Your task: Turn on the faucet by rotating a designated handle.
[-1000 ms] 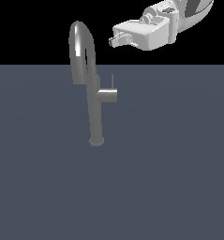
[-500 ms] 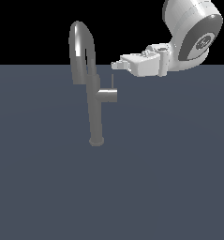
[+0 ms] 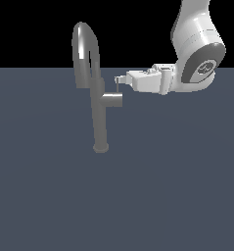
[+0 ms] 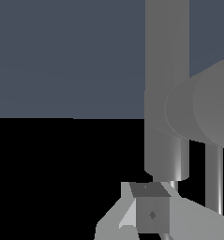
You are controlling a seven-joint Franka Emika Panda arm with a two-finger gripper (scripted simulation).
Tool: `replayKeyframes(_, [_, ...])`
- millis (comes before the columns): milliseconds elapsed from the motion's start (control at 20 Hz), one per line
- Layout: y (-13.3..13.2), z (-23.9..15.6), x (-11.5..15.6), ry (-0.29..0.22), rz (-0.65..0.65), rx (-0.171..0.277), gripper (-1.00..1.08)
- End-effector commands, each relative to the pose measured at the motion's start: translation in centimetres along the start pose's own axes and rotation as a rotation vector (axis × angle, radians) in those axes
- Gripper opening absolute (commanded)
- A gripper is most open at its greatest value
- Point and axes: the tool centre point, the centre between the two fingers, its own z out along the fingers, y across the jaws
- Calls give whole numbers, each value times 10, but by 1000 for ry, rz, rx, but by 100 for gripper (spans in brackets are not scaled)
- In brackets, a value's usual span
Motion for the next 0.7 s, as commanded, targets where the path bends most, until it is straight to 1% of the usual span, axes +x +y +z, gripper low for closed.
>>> replayKeyframes(0, [-1, 1, 3, -10, 9, 10, -100])
replayKeyframes(300, [-1, 1, 3, -12, 10, 11, -100])
replayKeyframes(650, [19, 1, -6, -12, 10, 11, -100])
